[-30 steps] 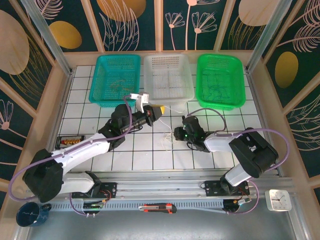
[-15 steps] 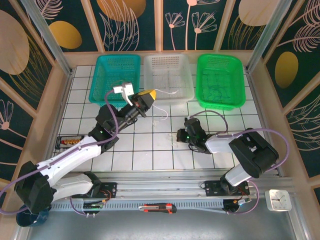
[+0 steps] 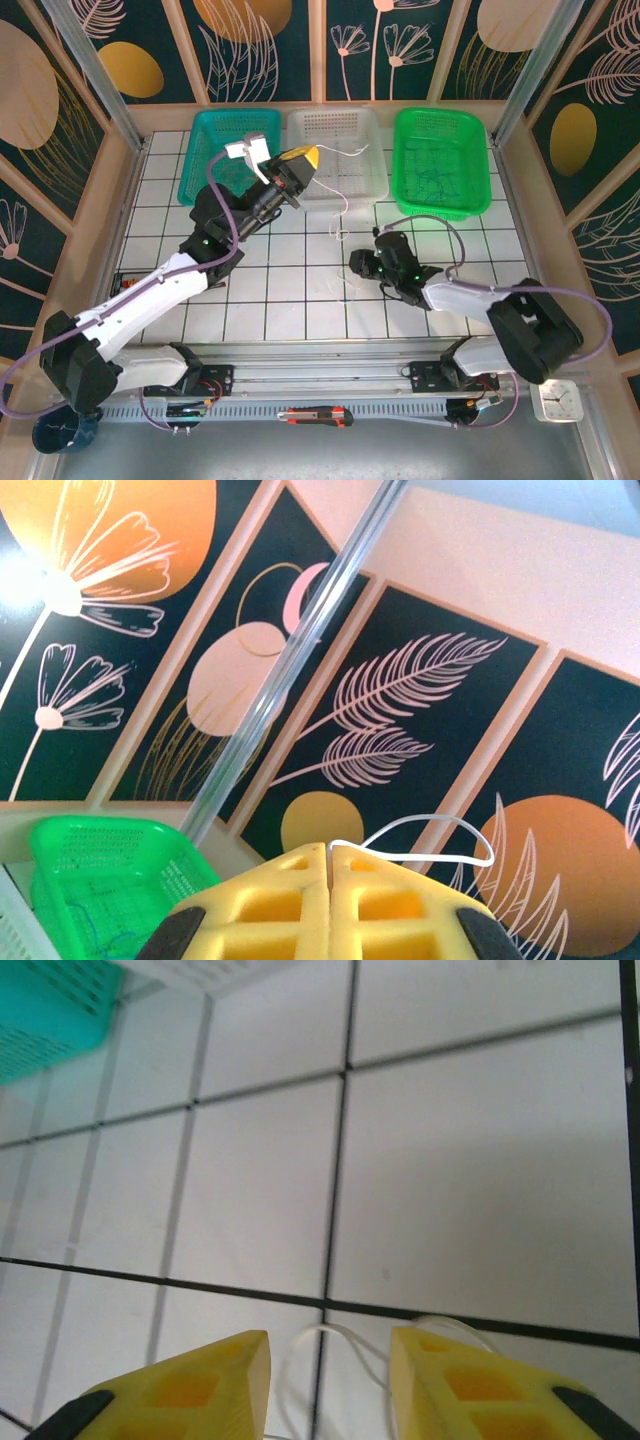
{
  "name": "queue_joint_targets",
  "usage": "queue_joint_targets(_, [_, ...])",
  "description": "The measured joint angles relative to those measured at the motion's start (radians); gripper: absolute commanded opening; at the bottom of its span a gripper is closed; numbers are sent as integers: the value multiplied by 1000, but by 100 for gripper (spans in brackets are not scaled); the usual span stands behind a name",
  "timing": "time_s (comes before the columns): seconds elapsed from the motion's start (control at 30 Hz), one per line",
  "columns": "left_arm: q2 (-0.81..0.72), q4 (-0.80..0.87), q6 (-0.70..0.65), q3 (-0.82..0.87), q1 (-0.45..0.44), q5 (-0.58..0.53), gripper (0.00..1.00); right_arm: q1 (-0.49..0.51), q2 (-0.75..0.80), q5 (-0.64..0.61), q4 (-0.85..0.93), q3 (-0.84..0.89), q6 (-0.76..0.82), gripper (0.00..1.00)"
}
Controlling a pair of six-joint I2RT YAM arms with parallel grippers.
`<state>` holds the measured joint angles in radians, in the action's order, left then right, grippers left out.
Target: Untangle the cables
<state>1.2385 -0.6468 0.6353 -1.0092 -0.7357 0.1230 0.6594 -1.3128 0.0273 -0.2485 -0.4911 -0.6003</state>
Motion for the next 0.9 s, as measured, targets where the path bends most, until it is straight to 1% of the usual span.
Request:
queue_joint_targets(0.13, [22, 7, 0, -1, 0, 3, 0, -29, 107, 34, 32, -25, 21, 50])
queue_joint_targets(0.2, [23, 8, 0, -1, 0, 3, 0, -55, 152, 75, 37, -25, 27, 54])
queue_joint_targets(0.33, [23, 8, 0, -7, 0, 3, 0, -99, 212, 184, 35, -24, 49, 59])
queue_joint_targets(0.63, [38, 7, 1, -44, 0, 11, 0, -103, 231, 441, -87, -17, 77, 60])
queue_joint_targets(0.8, [54, 5, 5, -56, 0, 27, 0, -103, 210, 502, -145, -17, 79, 56])
queue_joint_targets(0.9, [63, 3, 8, -61, 0, 34, 0, -124, 195, 522, -168, -17, 79, 53])
